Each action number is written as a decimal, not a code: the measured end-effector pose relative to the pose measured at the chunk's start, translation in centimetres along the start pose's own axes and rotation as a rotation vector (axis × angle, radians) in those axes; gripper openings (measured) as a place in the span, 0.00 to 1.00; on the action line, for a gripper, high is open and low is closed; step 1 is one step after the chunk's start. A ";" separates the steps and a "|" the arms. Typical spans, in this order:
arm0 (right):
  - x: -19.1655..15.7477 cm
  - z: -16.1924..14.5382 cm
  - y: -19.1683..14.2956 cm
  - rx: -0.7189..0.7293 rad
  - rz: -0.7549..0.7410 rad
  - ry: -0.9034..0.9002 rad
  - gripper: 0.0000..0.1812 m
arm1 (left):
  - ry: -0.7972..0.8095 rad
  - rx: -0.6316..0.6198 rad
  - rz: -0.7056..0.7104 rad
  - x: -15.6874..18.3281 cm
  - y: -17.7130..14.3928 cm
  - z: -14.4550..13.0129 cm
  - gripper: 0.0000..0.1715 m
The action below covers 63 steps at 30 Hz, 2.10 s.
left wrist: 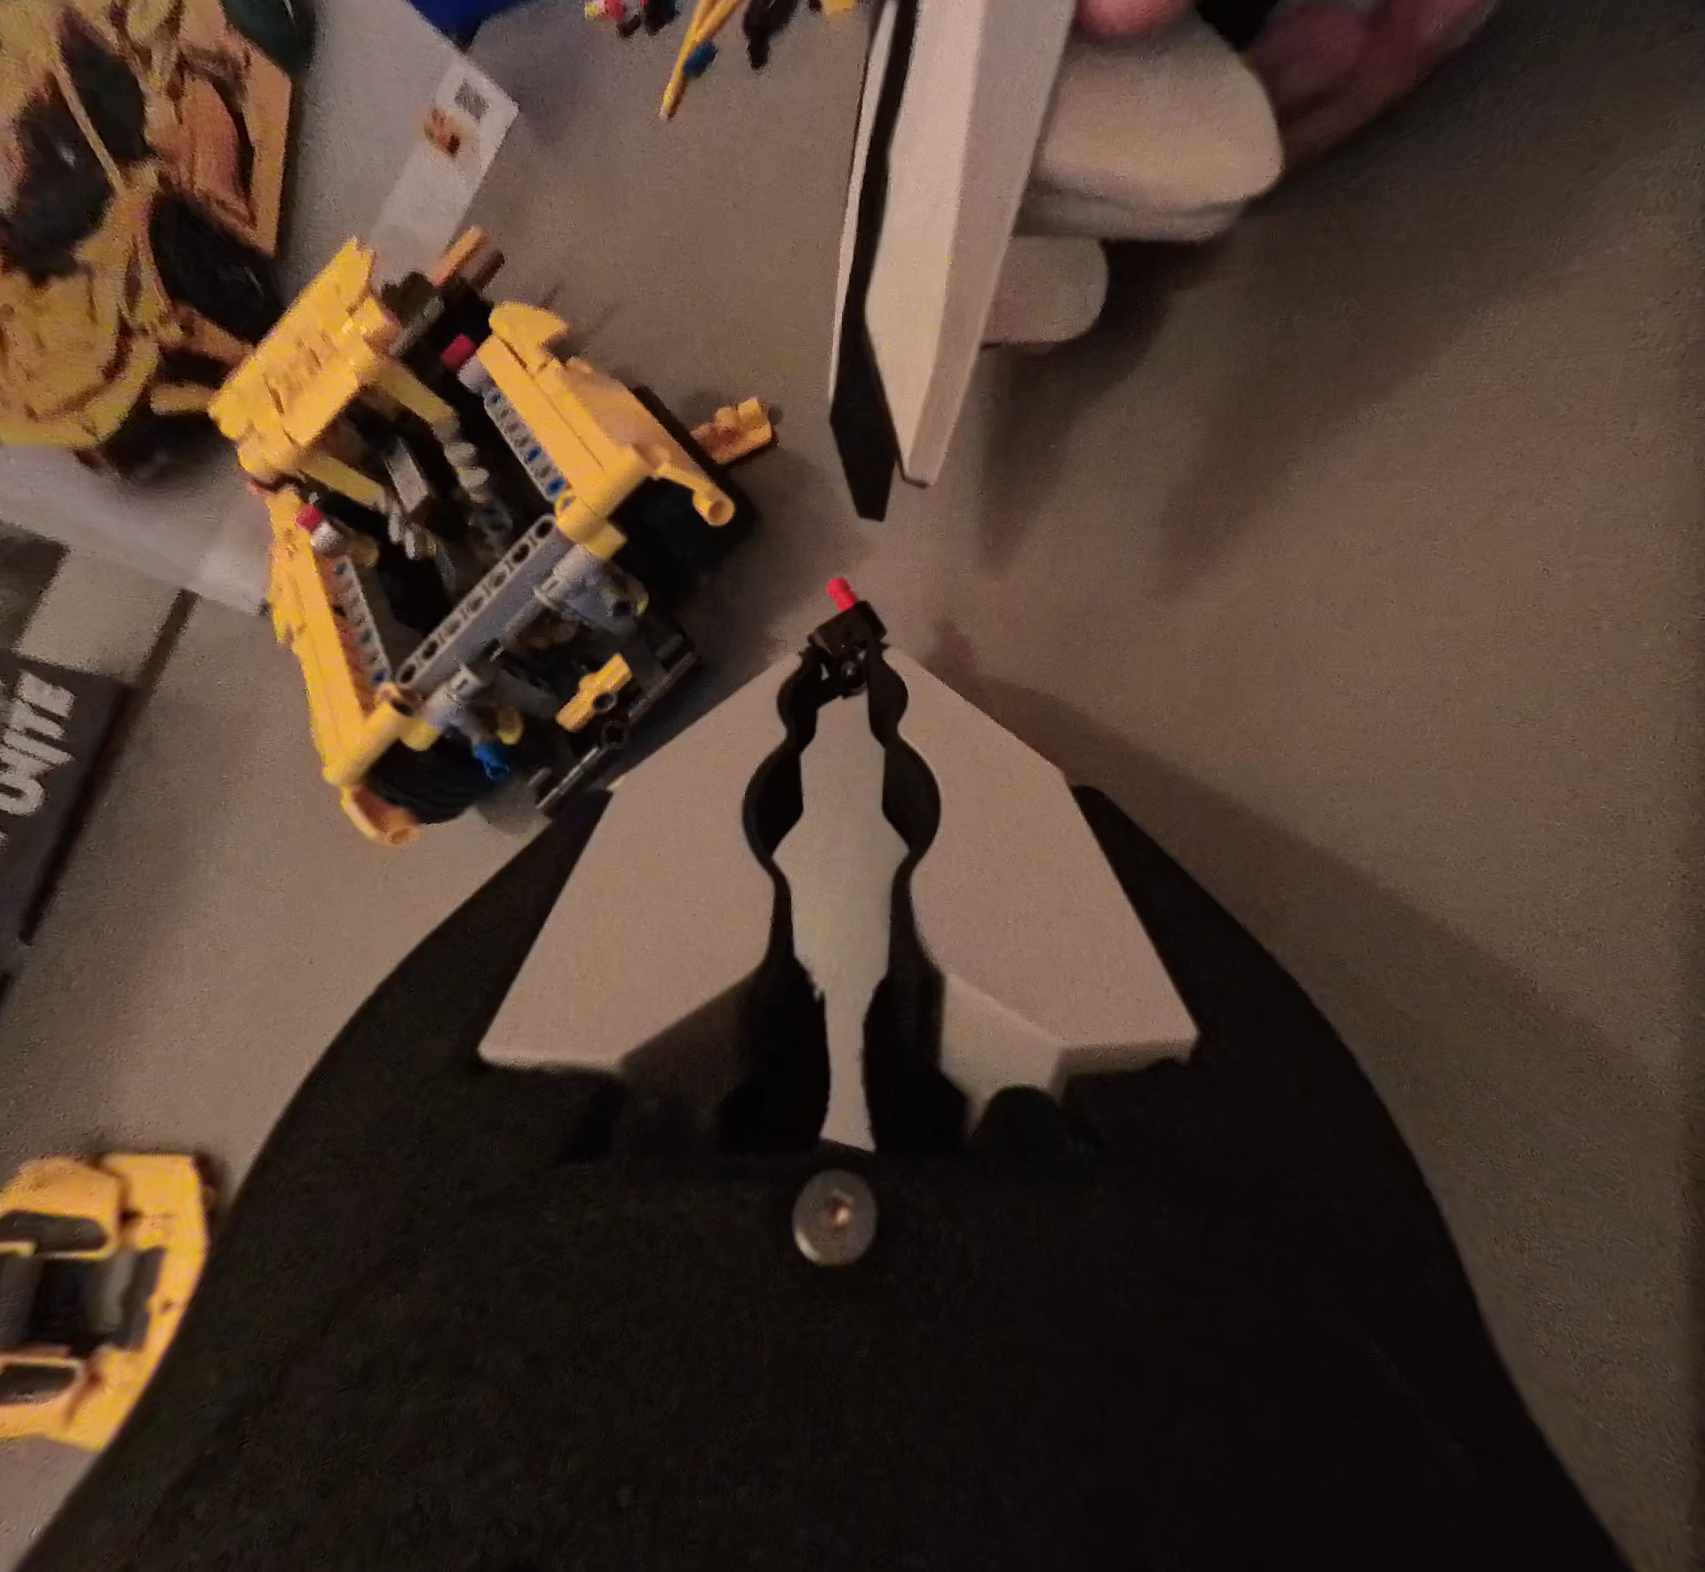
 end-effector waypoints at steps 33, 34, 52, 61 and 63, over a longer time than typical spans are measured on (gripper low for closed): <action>-4.6 2.3 -0.3 0.232 0.202 -0.256 0.01 | -0.794 0.516 -0.495 -2.4 -4.8 1.7 0.20; -4.9 2.6 -0.3 0.251 0.203 -0.281 0.01 | -0.849 0.566 -0.562 -2.6 -5.0 1.8 0.20; -4.7 2.4 -0.3 0.239 0.112 -0.316 0.01 | -0.931 0.634 -0.678 -2.8 -4.6 1.7 0.09; -4.6 2.7 -0.7 0.297 0.169 -0.257 0.00 | -0.938 0.682 -0.709 -2.9 -5.0 1.9 0.13; -4.5 2.8 -0.8 0.301 0.152 -0.254 0.01 | -0.946 0.668 -0.695 -2.8 -4.8 1.8 0.12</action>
Point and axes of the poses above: each gripper's, where its closed fingertips meet, y out along the fingers, z out of its top, x = y × z across the jaws, the point moved 7 cm from there along -y, back along the fingers, and after that the axes turned 10 degrees about -x, right-handed, at the moved point
